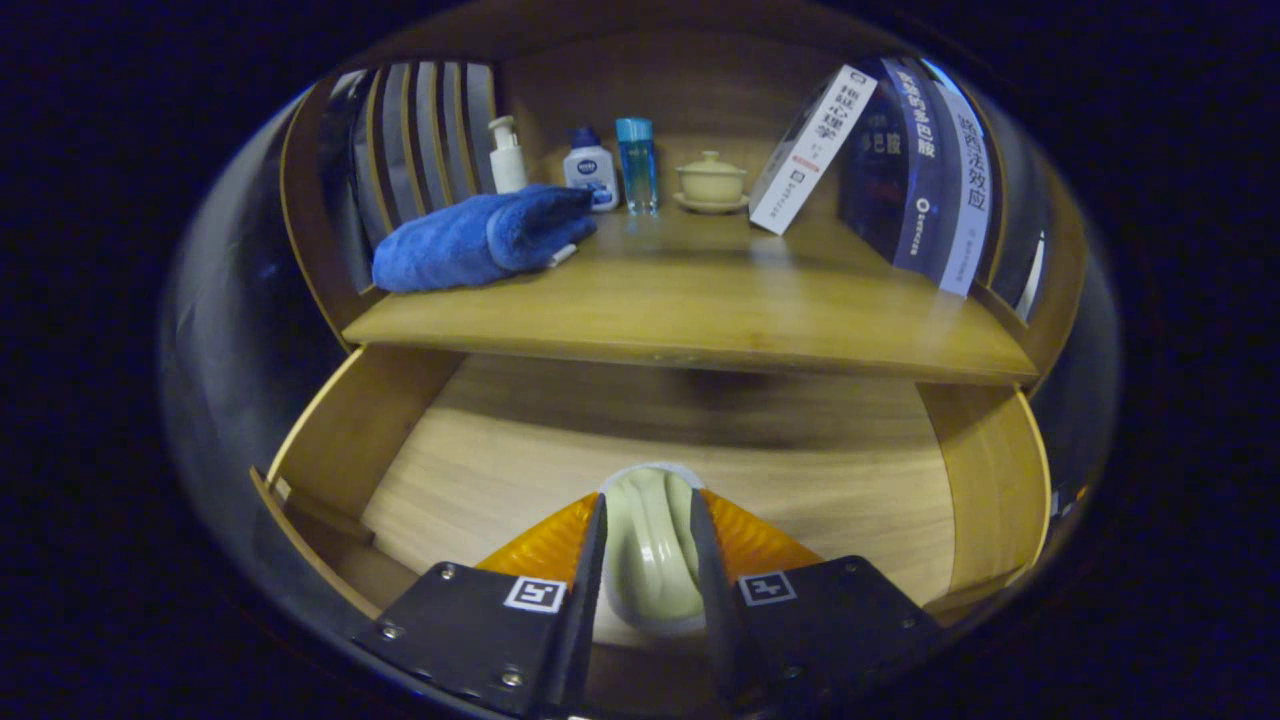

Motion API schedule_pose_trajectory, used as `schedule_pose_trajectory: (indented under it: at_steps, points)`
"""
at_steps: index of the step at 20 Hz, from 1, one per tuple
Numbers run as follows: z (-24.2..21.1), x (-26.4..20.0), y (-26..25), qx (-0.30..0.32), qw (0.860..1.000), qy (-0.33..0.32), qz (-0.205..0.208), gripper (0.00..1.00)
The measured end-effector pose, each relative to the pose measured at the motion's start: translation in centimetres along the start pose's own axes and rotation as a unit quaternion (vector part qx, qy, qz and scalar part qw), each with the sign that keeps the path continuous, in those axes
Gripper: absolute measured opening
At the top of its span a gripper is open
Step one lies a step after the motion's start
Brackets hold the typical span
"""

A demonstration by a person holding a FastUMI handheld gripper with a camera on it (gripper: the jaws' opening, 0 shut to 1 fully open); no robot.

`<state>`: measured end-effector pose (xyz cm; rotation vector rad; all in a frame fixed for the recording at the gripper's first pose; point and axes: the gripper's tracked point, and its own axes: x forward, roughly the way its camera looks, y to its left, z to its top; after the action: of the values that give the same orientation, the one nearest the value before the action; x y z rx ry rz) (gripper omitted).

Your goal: Pull open the drawer, take out the items inside it, and place them on the countertop above the cabinet.

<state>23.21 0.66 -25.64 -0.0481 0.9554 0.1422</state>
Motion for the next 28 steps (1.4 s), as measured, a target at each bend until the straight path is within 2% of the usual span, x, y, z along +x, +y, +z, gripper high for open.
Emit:
schedule_pose_trajectory:
  at_steps: [5,7,10,11,18,20,28]
  points:
    - [-0.9,1.4,0.4,0.014,1.0,0.016,0.018,0.48]
    - [-0.9,1.3,0.3,0.016,1.0,0.011,0.014,0.24]
    - [0.0,0.7,0.1,0.016,1.0,-0.003,0.008,0.24]
    - [-0.5,1.4,0.2,0.017,1.0,-0.007,0.007,0.13]
    - [0.5,1.4,0.5,0.015,0.999,-0.042,0.008,0.13]
    - [1.4,0.4,1.8,0.004,0.997,-0.072,0.034,0.13]
    - [5.8,-5.9,3.0,-0.034,0.981,-0.188,0.041,0.13]
